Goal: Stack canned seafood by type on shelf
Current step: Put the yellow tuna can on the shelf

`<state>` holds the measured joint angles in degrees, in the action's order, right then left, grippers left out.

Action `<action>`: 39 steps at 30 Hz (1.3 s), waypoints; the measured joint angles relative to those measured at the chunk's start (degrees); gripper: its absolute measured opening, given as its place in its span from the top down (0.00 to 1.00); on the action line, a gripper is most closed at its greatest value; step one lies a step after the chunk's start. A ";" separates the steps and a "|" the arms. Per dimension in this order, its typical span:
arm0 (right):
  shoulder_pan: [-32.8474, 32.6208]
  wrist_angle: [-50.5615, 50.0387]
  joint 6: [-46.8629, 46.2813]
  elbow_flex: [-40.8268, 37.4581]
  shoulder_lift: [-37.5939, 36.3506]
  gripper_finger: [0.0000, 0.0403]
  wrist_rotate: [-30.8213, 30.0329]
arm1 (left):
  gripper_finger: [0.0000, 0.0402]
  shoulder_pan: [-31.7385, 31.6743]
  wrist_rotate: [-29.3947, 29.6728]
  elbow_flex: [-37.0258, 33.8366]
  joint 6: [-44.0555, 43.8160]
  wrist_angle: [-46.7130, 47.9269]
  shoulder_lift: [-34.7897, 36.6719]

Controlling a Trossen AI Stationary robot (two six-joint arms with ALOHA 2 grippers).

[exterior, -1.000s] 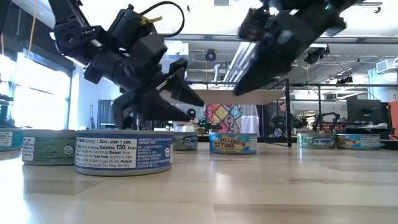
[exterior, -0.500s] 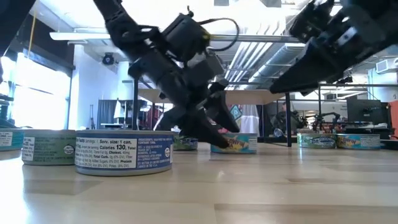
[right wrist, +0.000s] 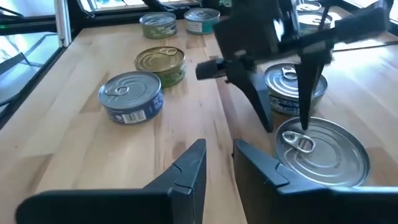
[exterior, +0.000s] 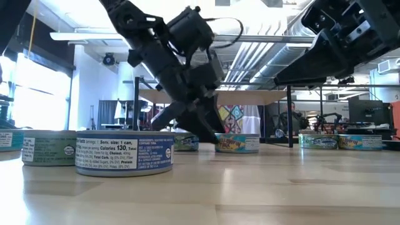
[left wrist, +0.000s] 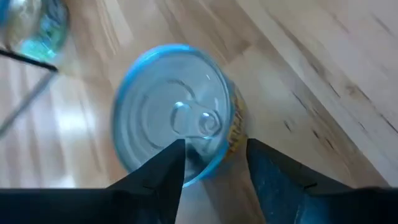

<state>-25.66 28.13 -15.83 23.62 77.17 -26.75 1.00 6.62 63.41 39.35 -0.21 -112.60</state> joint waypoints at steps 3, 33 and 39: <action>-0.01 0.01 0.39 0.00 0.00 0.82 0.01 | 0.68 0.65 1.75 0.07 -2.77 -0.19 -0.36; 3.79 0.48 4.13 0.04 0.00 0.64 9.58 | 1.00 5.85 -1.88 -0.10 -17.17 -2.84 2.77; 5.06 -1.72 22.75 0.04 0.73 0.42 8.68 | 1.00 5.50 -4.17 -0.06 -22.23 -3.68 3.83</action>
<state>-20.60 26.41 6.92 23.66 77.89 -18.06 6.50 2.45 63.35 17.12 -3.89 -108.77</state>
